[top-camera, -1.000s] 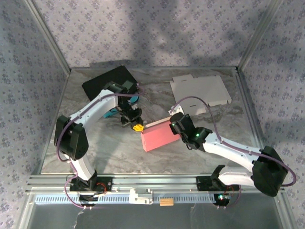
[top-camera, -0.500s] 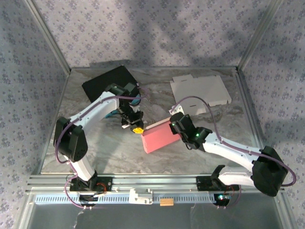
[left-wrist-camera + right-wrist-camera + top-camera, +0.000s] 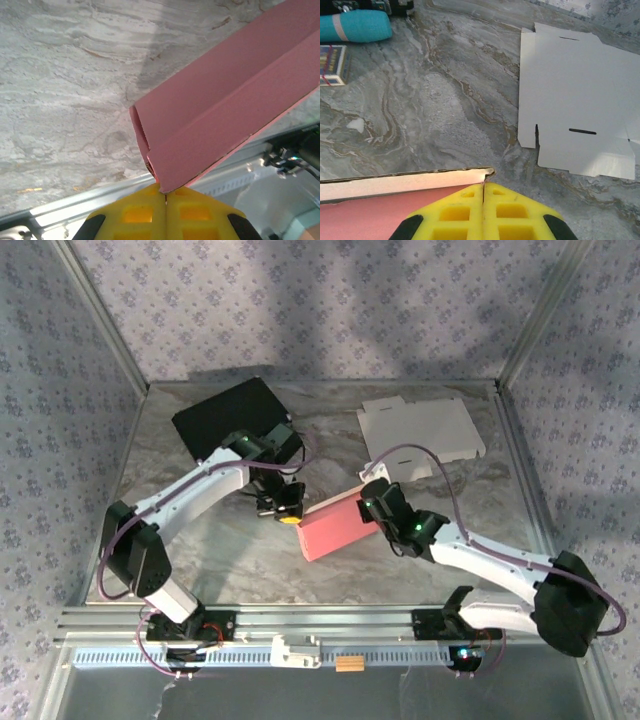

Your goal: Fold the paper box

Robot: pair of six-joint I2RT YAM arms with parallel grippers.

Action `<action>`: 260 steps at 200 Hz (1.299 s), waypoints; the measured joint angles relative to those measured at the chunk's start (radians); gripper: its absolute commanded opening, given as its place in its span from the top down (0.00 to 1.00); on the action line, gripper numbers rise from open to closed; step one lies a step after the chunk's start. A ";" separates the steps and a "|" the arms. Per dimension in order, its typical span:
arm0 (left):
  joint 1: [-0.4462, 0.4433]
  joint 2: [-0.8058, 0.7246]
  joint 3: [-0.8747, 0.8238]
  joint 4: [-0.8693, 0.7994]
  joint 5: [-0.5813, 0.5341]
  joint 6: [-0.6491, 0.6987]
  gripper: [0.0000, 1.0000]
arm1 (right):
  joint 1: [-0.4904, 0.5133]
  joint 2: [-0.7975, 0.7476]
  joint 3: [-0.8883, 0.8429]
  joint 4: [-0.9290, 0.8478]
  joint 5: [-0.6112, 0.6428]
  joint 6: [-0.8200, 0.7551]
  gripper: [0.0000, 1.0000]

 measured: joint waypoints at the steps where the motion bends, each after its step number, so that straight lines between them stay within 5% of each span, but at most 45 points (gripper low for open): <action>1: -0.002 -0.002 -0.003 0.003 -0.004 0.000 1.00 | 0.000 -0.001 -0.001 0.002 0.000 0.001 1.00; 98: -0.172 -0.075 -0.139 0.190 -0.305 -0.055 1.00 | -0.017 -0.135 -0.139 0.074 -0.044 0.017 1.00; 170: -0.254 -0.135 -0.169 0.252 -0.490 -0.109 1.00 | -0.017 -0.248 -0.131 -0.038 -0.086 0.101 0.57; 260: -0.307 -0.144 -0.206 0.313 -0.608 -0.145 1.00 | -0.013 -0.451 -0.080 -0.233 -0.115 0.495 0.39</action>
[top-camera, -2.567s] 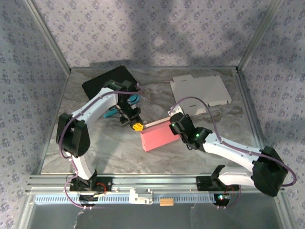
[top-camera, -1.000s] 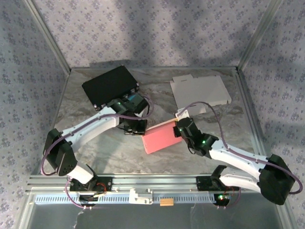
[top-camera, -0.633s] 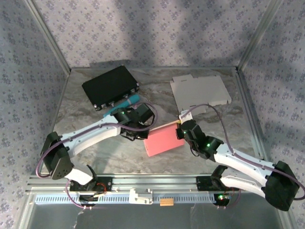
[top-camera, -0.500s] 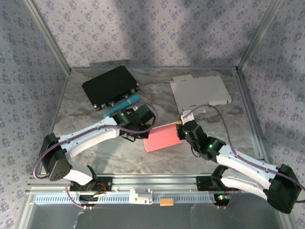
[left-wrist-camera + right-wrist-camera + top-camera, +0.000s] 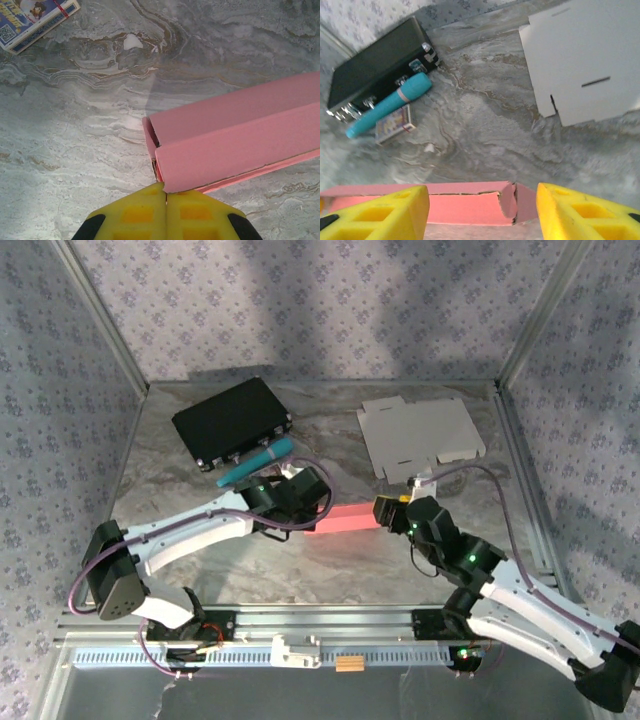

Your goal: Fold the paper box

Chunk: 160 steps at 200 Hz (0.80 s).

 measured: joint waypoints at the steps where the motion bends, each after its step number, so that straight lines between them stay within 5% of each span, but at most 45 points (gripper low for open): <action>1: 0.000 0.000 -0.001 0.001 0.000 0.000 1.00 | 0.000 0.000 0.000 0.000 -0.001 0.004 0.39; 93: -0.009 -0.010 -0.033 0.043 -0.037 -0.005 1.00 | -0.036 0.061 0.071 -0.139 -0.091 0.631 0.36; 160: -0.013 -0.010 -0.034 0.043 -0.040 -0.005 1.00 | -0.264 0.138 0.045 -0.095 -0.333 0.872 0.36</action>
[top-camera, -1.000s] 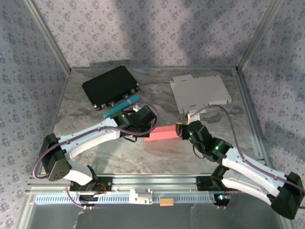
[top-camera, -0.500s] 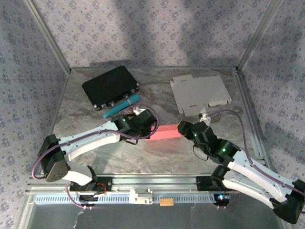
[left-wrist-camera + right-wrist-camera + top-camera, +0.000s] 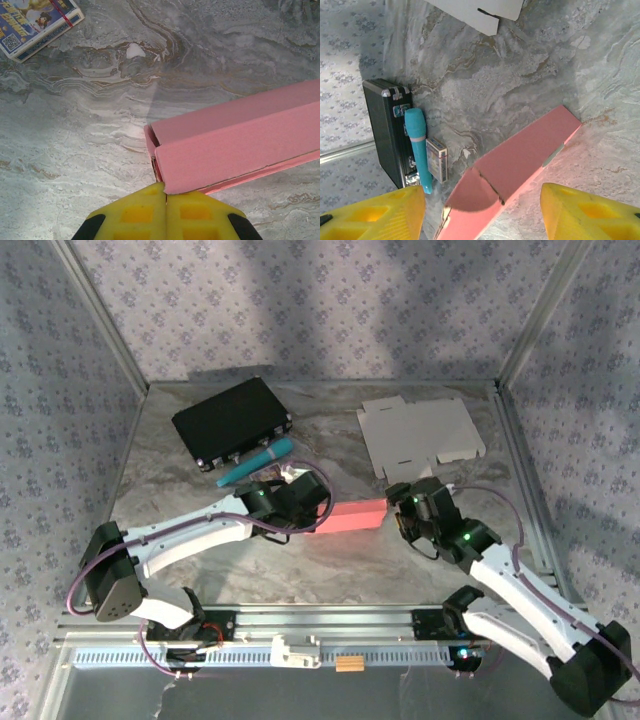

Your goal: Fold the paper box

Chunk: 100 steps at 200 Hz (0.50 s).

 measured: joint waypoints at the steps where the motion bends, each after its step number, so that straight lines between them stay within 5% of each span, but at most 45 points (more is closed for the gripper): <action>1: 0.000 0.000 0.000 0.000 0.000 0.000 1.00 | -0.004 0.002 0.000 0.001 -0.004 0.000 0.36; 73: 0.000 0.001 0.001 -0.001 0.000 0.003 1.00 | -0.033 0.042 0.037 -0.041 -0.167 0.058 0.48; 100: 0.000 0.002 0.001 -0.001 0.000 0.004 1.00 | -0.035 0.055 0.159 -0.137 -0.142 -0.111 0.62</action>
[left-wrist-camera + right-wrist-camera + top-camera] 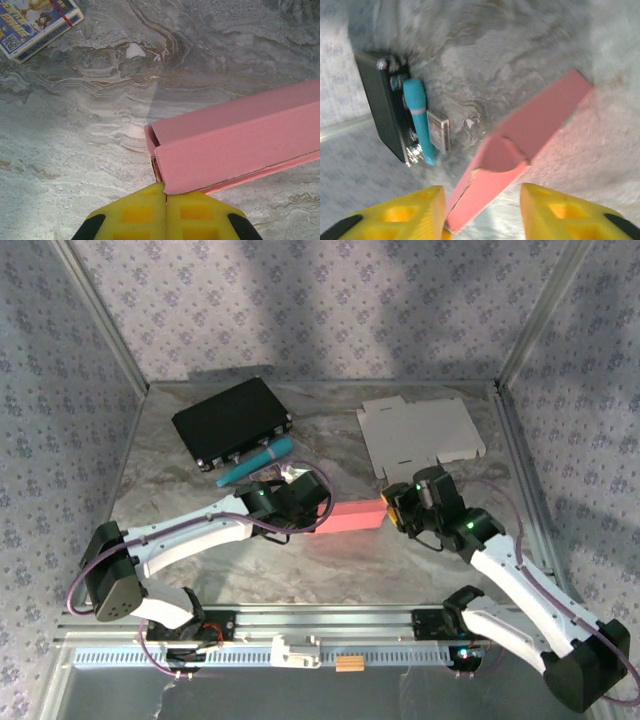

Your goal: Fold the paper box

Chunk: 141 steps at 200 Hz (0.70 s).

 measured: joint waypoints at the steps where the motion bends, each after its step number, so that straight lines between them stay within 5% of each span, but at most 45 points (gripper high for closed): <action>1: 0.000 0.000 0.000 0.000 0.000 0.000 1.00 | 0.000 0.002 0.004 -0.003 0.001 -0.011 0.63; 62: 0.000 0.018 0.020 -0.013 -0.001 0.007 1.00 | 0.015 0.129 0.137 -0.129 0.009 -0.789 0.74; 141: 0.000 0.027 0.029 -0.016 -0.004 0.011 1.00 | 0.047 0.222 0.189 -0.262 0.085 -1.015 0.74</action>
